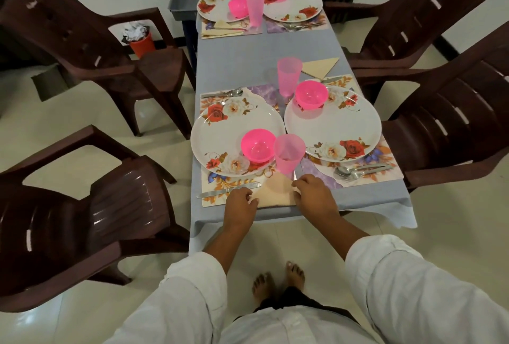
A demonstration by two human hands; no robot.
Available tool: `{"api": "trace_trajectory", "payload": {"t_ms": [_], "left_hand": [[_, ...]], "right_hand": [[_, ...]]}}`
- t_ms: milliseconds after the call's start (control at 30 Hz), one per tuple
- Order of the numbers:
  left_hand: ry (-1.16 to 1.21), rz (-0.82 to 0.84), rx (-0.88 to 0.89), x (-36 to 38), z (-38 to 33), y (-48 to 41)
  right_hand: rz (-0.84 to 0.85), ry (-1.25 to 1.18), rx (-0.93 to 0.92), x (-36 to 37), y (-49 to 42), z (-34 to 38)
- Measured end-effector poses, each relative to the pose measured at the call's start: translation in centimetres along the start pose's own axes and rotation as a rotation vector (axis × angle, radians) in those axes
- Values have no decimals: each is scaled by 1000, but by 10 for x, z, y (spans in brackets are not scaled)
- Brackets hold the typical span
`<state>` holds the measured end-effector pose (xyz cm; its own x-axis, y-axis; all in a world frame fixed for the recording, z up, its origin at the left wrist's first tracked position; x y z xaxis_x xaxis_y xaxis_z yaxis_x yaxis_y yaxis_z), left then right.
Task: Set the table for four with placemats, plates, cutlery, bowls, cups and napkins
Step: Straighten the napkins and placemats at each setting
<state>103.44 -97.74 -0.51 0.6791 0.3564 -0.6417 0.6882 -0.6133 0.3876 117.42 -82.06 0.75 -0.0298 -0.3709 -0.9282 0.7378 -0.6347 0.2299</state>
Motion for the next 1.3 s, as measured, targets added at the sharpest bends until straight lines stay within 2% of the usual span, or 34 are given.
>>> {"api": "trace_trajectory", "payload": {"t_ms": [100,300,433,600,700,933,1300], "left_hand": [[-51,-16,57,-3,-7,1],[-253,-148,353,-19,-50,5],[-416,-218,505,-25,-78,1],[-552,-203,636,-25,-105,1],[-613,-194,656,-20,-119,6],[-703,-185,577,14,-158,24],[-678,-236,563,94,-200,56]], "right_hand": [[-130,66,-4,-12,6,-6],[-332,82,-21,-54,18,-9],[-352,111,5,-76,21,-12],[-386,120,-63,-95,25,-21],[-356,133,-67,-101,22,-33],[-308,132,-85,-114,24,-83],[-230,132,-131,-131,44,-169]]}}
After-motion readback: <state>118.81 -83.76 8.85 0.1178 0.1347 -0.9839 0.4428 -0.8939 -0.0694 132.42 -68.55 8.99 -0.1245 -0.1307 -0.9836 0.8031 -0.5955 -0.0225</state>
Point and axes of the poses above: each hand's wrist, its own y-axis away from the middle knuckle, its own x-axis out of the palm, z = x × y, the point moved 5 cm from there along -y, towards the middle knuckle, and after that the axes turned 5 degrees about z, right-handed, at the moved point
